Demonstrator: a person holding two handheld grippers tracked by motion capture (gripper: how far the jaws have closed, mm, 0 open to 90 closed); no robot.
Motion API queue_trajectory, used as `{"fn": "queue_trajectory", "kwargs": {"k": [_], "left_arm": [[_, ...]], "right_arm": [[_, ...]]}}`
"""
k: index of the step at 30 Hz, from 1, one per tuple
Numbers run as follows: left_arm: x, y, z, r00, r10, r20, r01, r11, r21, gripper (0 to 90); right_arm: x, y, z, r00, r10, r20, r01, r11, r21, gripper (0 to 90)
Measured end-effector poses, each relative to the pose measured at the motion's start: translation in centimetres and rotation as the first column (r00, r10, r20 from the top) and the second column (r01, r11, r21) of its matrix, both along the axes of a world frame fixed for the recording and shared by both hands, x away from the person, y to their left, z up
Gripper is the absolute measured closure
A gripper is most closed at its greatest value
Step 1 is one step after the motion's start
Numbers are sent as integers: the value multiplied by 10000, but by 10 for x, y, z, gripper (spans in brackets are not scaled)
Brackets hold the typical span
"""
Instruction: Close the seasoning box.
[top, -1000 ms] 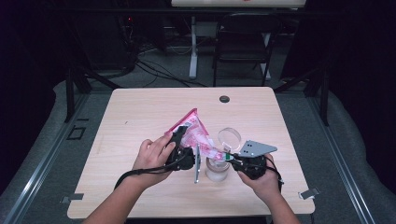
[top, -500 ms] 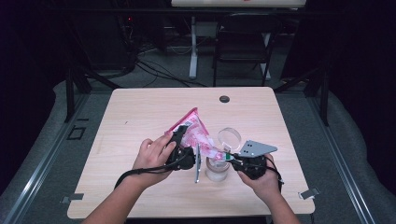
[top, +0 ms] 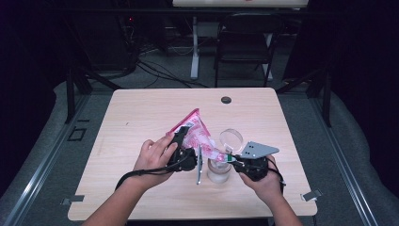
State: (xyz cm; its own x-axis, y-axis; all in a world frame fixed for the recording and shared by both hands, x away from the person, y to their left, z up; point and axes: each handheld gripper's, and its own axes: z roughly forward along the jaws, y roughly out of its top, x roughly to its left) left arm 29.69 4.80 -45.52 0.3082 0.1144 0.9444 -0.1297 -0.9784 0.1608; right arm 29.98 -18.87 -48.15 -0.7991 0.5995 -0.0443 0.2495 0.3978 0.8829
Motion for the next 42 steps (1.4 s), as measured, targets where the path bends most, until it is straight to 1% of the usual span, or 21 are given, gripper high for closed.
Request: {"fn": "queue_trajectory", "kwargs": {"k": [19, 28, 30, 42], "left_arm": [[1, -1, 1, 9999, -72, 88, 72, 10000, 35, 605], [0, -1, 1, 10000, -21, 10, 21, 10000, 2, 605], [0, -1, 1, 10000, -45, 84, 44, 10000, 39, 605], [0, -2, 1, 9999, -61, 113, 60, 10000, 27, 606]], "right_arm": [[0, 0, 0, 10000, -14, 2, 14, 10000, -27, 900], [0, 0, 0, 10000, -33, 9, 33, 10000, -24, 900], [0, 0, 0, 10000, -34, 9, 34, 10000, -29, 900], [1, -1, 0, 10000, -38, 15, 38, 10000, -50, 900]]}}
